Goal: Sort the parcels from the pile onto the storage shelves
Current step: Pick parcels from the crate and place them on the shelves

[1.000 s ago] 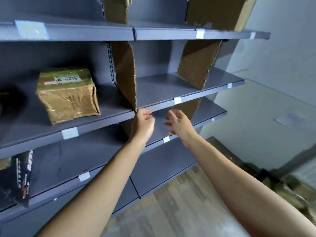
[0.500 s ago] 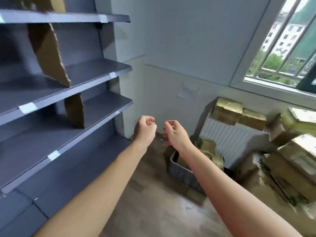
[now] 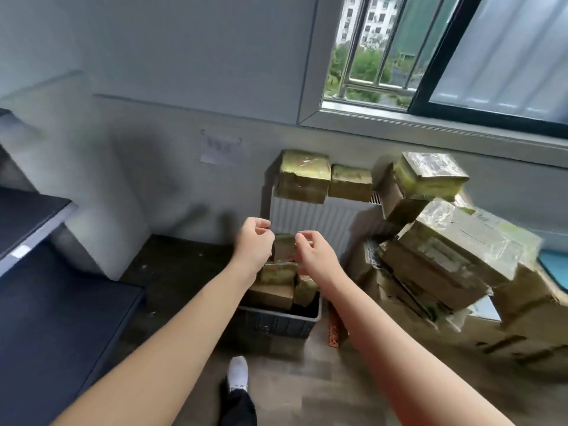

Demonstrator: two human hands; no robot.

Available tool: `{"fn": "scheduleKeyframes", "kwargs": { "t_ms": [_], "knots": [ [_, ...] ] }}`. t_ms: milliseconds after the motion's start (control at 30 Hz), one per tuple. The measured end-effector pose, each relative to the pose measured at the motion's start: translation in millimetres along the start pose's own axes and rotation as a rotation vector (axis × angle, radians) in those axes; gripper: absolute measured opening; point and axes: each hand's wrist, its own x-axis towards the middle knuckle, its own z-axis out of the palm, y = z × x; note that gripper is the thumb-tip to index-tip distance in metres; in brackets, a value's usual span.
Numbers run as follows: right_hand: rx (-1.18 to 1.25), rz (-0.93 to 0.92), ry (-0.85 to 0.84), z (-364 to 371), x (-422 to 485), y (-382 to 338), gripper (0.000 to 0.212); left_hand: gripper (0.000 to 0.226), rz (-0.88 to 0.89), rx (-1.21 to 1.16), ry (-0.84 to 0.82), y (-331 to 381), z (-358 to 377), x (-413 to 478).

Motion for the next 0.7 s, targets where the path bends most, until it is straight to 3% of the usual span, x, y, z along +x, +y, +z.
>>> {"fn": "scheduleKeyframes", "kwargs": {
  "t_ms": [200, 433, 700],
  "knots": [
    [-0.038, 0.162, 0.037, 13.9, 148.6, 41.0, 0.029, 0.026, -0.146, -0.001, -0.045, -37.9, 45.4, 159.8],
    [-0.131, 0.294, -0.029, 36.2, 293.1, 99.2, 0.035, 0.029, -0.334, 0.100, -0.064, -103.7, 80.0, 303.1],
    [-0.290, 0.319, -0.120, 56.8, 442.9, 242.8, 0.047, 0.045, -0.413, 0.323, -0.174, -237.3, 134.3, 415.5]
  ]
}}
